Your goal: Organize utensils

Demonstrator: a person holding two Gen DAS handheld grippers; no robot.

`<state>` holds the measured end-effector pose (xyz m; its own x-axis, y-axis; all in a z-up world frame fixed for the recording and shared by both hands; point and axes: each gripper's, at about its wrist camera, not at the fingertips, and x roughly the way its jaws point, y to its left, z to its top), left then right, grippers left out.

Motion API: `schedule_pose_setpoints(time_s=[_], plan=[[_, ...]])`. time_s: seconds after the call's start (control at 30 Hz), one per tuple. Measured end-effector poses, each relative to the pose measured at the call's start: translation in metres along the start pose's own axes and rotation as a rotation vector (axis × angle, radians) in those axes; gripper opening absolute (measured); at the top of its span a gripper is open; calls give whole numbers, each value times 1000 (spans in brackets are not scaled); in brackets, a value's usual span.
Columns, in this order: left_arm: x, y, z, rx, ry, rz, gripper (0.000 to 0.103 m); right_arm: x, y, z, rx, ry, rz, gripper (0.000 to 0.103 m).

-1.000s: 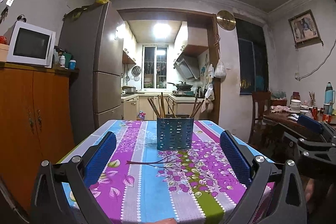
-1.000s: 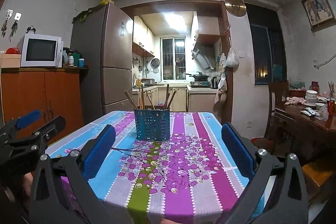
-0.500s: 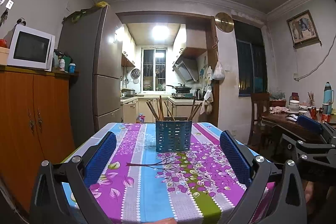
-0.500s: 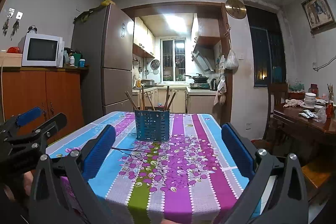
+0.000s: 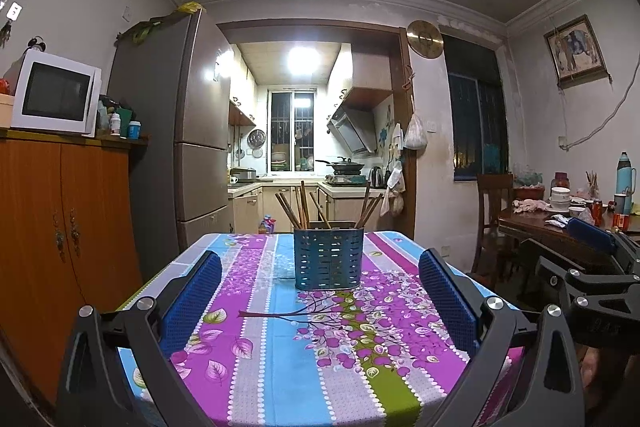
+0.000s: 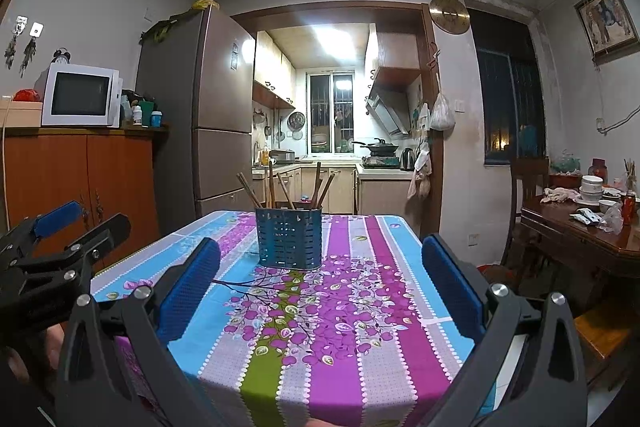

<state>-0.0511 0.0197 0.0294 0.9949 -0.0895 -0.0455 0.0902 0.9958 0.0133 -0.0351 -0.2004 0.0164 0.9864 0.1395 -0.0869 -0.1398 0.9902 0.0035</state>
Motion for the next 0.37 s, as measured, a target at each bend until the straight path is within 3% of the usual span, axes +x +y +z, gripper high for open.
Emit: schedule_pose_setpoints(time_s=[0.37], plan=[[23, 2, -3, -5, 59, 30, 98, 7, -3, 1, -3, 7, -1, 98]])
